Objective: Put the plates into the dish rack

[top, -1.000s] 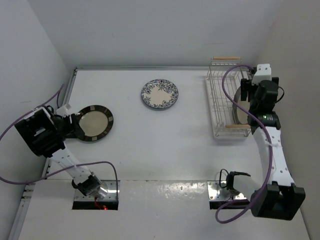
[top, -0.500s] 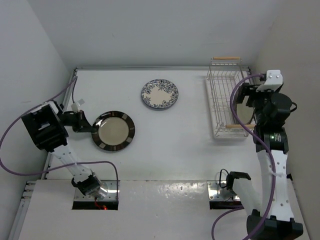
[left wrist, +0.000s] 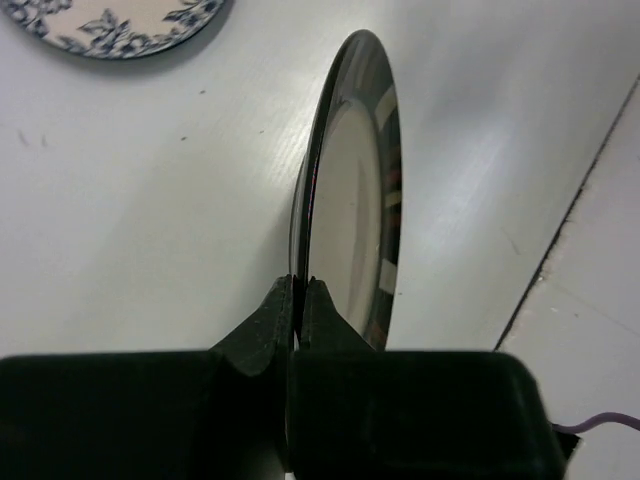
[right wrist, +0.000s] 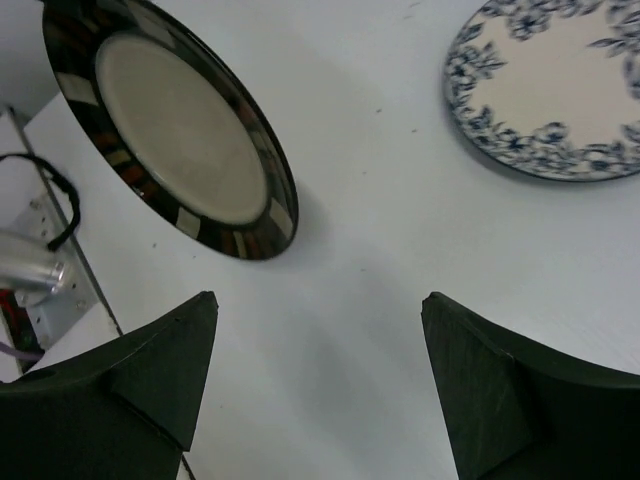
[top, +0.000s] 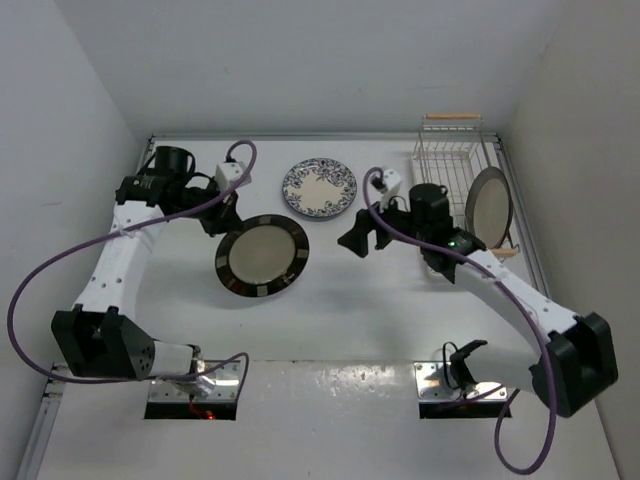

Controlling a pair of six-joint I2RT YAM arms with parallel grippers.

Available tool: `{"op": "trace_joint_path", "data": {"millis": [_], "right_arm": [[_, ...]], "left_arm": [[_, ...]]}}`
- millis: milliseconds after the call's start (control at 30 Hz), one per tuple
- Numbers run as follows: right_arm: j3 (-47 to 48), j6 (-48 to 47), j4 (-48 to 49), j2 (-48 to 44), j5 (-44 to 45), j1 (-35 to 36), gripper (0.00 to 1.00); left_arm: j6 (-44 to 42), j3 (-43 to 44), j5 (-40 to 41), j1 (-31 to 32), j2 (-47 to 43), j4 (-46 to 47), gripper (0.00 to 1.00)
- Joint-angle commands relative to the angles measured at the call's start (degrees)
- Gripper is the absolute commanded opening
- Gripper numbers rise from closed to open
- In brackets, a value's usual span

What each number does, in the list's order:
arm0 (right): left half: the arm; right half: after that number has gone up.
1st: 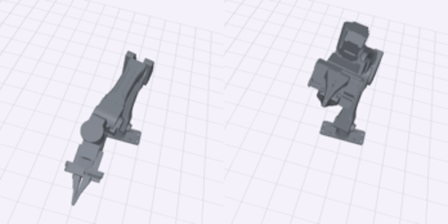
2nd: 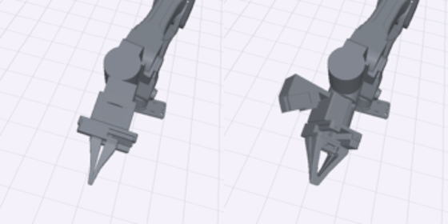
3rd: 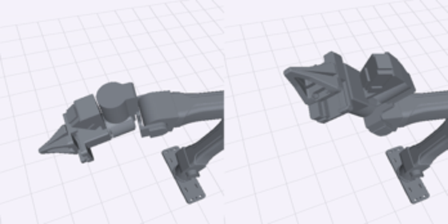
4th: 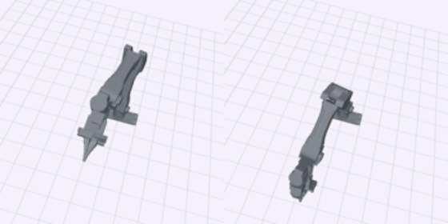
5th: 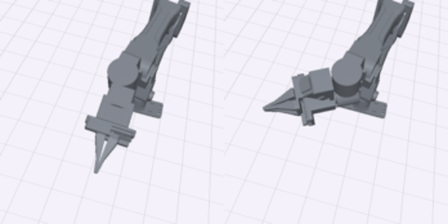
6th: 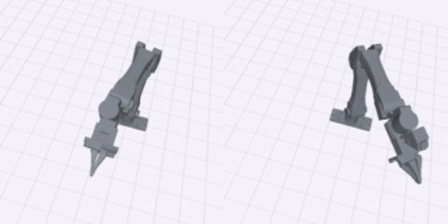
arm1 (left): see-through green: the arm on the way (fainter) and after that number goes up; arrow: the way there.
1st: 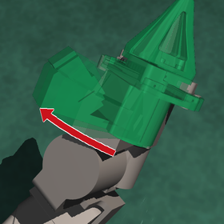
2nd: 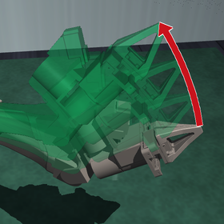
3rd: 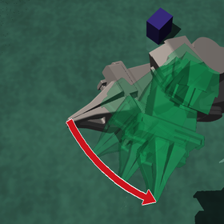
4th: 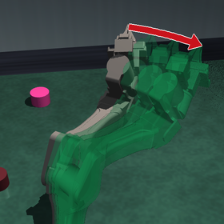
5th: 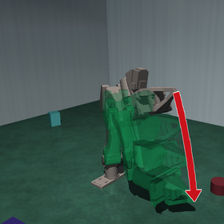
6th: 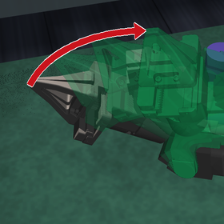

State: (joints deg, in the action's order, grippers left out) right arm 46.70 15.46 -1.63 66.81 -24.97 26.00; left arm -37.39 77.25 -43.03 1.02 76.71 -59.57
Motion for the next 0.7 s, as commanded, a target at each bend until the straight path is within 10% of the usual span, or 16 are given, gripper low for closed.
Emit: {"op": "trace_joint_path", "data": {"millis": [0,267,500,667], "right_arm": [[0.9,0.2,9.8,5.2,2.1,5.0,0.82],[7.1,3.4,18.8,19.9,-0.1,15.0,0.77],[5.6,8.0,25.1,20.9,4.4,17.6,0.0],[2.8,8.1,27.1,15.9,11.7,16.3,0.0]], "left_arm": [[3.4,2.0,-1.6,4.3,-3.0,0.6,0.0],[3.5,-0.4,-1.6,9.4,-7.1,1.7,0.0],[4.0,0.7,-3.9,6.6,-8.2,1.7,0.0],[11.2,0.1,1.1,4.3,-9.3,7.9,0.02]]}}
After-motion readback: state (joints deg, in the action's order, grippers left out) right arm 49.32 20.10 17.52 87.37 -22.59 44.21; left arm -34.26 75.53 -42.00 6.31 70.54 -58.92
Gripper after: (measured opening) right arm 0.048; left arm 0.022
